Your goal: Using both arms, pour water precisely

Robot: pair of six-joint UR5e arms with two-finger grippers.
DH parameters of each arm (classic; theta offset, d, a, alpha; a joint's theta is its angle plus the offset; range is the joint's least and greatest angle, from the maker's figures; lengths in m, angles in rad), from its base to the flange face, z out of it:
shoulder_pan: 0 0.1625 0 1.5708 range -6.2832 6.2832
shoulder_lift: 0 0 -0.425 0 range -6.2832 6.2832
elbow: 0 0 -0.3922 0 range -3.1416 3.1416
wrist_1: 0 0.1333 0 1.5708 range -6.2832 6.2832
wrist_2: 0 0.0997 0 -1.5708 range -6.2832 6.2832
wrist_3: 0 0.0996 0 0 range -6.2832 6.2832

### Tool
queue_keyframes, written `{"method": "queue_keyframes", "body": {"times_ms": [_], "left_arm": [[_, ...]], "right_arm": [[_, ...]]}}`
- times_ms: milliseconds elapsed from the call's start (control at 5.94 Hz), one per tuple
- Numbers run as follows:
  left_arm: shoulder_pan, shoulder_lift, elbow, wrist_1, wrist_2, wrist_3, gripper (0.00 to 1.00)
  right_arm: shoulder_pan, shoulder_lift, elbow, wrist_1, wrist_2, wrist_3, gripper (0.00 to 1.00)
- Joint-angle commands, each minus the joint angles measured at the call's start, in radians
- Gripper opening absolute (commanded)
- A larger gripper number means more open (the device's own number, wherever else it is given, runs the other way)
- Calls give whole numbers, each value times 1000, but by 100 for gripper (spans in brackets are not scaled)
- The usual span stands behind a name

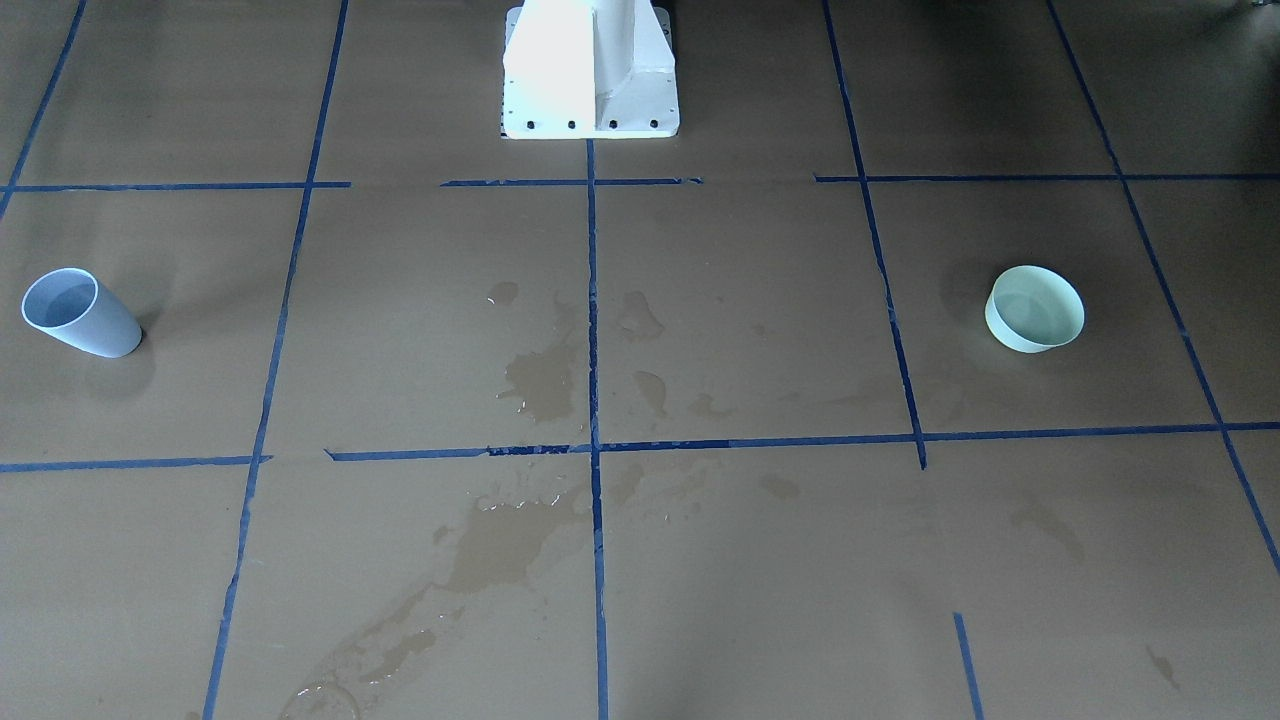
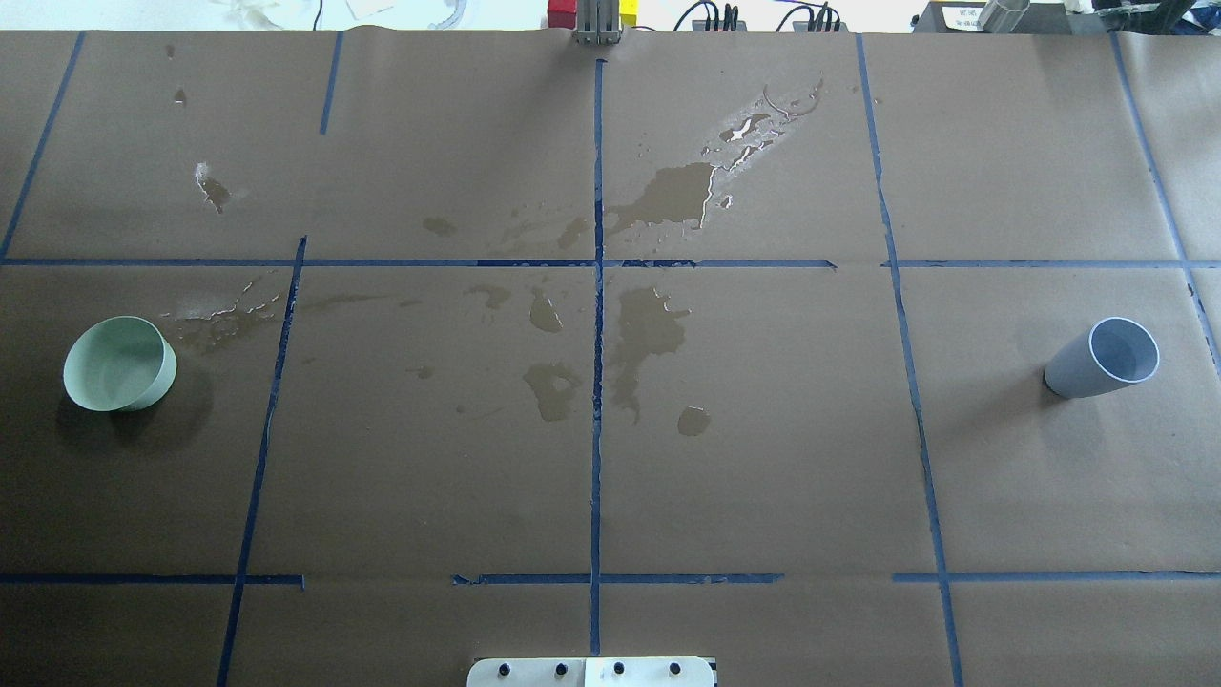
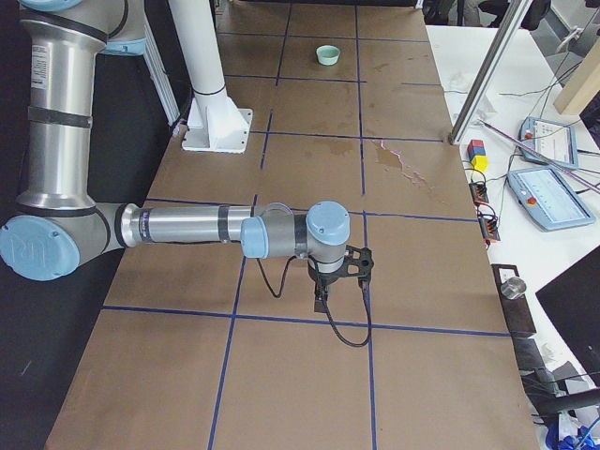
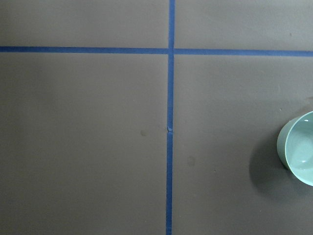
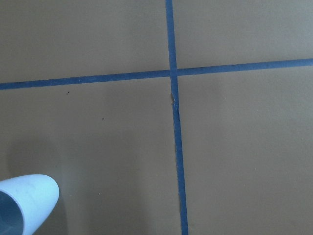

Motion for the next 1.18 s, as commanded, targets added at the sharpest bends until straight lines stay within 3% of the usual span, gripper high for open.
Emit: {"method": "queue_keyframes", "body": {"times_ms": [0, 505, 1010], "left_arm": [[18, -4, -1, -19, 0, -9, 100], [21, 7, 1, -25, -1, -11, 100], [21, 9, -4, -28, -8, -3, 100]], "right_arm": [[-4, 4, 4, 0, 2, 0, 100], [-34, -2, -5, 95, 7, 0, 100], [-48, -2, 0, 100, 33, -1, 100]]}}
